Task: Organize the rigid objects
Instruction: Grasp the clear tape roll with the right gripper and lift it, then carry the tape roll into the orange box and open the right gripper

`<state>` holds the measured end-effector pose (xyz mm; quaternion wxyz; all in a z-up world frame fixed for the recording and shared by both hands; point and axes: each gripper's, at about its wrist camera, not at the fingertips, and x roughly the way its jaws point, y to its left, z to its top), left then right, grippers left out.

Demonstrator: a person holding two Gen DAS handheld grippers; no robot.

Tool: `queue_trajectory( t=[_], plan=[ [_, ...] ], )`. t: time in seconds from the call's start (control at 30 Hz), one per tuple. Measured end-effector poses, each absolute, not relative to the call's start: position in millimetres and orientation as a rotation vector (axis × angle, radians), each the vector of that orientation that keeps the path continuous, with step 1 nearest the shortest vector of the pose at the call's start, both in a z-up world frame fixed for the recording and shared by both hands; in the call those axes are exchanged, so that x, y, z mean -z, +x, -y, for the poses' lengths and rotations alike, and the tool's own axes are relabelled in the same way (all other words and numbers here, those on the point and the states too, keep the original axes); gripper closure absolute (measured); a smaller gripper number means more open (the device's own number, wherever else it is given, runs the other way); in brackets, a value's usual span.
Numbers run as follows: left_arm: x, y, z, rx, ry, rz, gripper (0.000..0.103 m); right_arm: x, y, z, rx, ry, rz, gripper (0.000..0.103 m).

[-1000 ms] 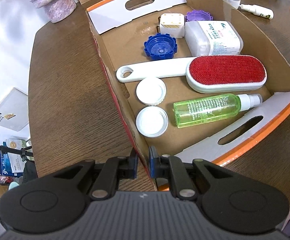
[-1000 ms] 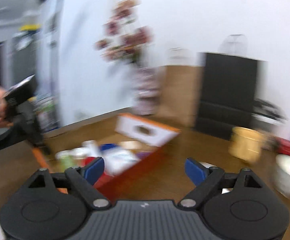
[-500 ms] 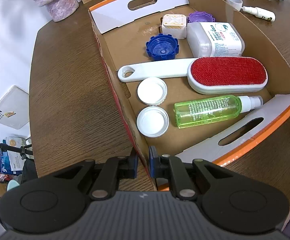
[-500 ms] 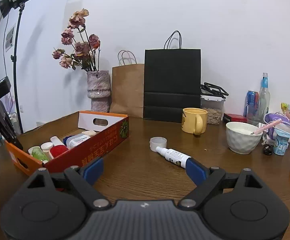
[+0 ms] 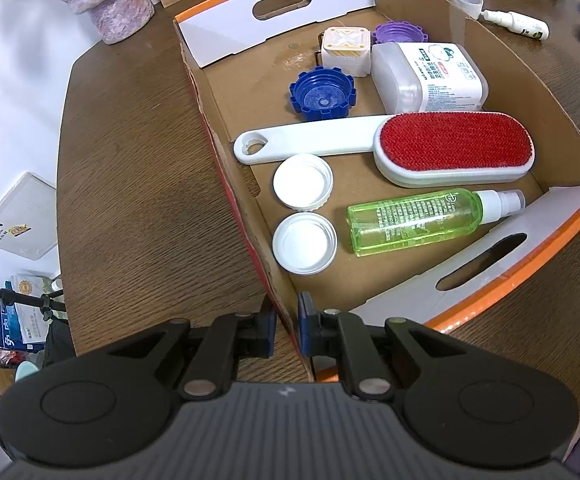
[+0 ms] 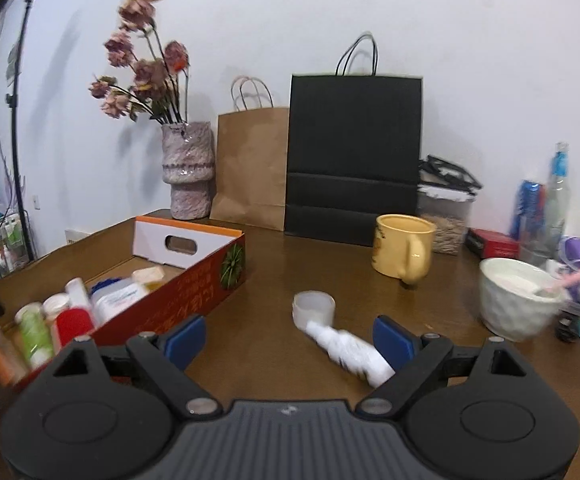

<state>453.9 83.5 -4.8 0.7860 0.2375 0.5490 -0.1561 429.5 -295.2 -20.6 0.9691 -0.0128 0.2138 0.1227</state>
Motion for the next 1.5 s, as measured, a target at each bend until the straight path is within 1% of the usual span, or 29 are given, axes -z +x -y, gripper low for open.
queue_trajectory(
  t=[0.23,0.33,0.37,0.4,0.43,0.47,0.8,0.93,1.1,1.27,1.4,1.5],
  plan=[
    [4.7,454.5,-82.4,0.332,0.517,-1.188,0.092,52.3,530.8,275.1,-0.170,-0.038,-0.590,0.014],
    [4.8,454.4,-82.5,0.332,0.516,-1.188,0.092,65.1,555.9,267.0,-0.118,-0.080,-0.625,0.018],
    [4.8,454.6,-82.4,0.332,0.516,-1.189,0.092,68.3,562.0,266.8,-0.108,-0.073,-0.633,0.025],
    [4.8,454.4,-82.5,0.333,0.518,-1.188,0.092,70.8,567.2,267.1,-0.105,-0.055,-0.645,0.049],
    [4.9,454.5,-82.6,0.333,0.518,-1.188,0.092,73.1,571.5,268.8,-0.112,-0.029,-0.657,0.059],
    [4.9,454.7,-83.0,0.332,0.516,-1.189,0.092,73.9,572.7,270.8,-0.113,-0.013,-0.654,0.060],
    [5.6,454.6,-83.5,0.328,0.513,-1.191,0.092,66.6,569.1,274.4,-0.115,0.003,-0.614,0.060],
    [5.7,454.6,-82.8,0.324,0.514,-1.192,0.092,57.5,554.4,274.8,-0.121,0.004,-0.574,0.060],
    [5.2,454.2,-83.3,0.324,0.509,-1.186,0.092,33.5,498.6,275.6,-0.174,-0.008,-0.457,0.060],
    [4.8,454.0,-83.2,0.325,0.512,-1.185,0.092,14.7,411.4,267.1,-0.233,-0.048,-0.357,0.060],
    [4.7,453.9,-83.2,0.325,0.511,-1.184,0.092,15.8,347.6,260.9,-0.290,-0.034,-0.350,0.060],
    [4.6,453.4,-83.8,0.322,0.504,-1.179,0.092,24.6,319.2,259.5,-0.301,0.018,-0.374,0.060]
  ],
)
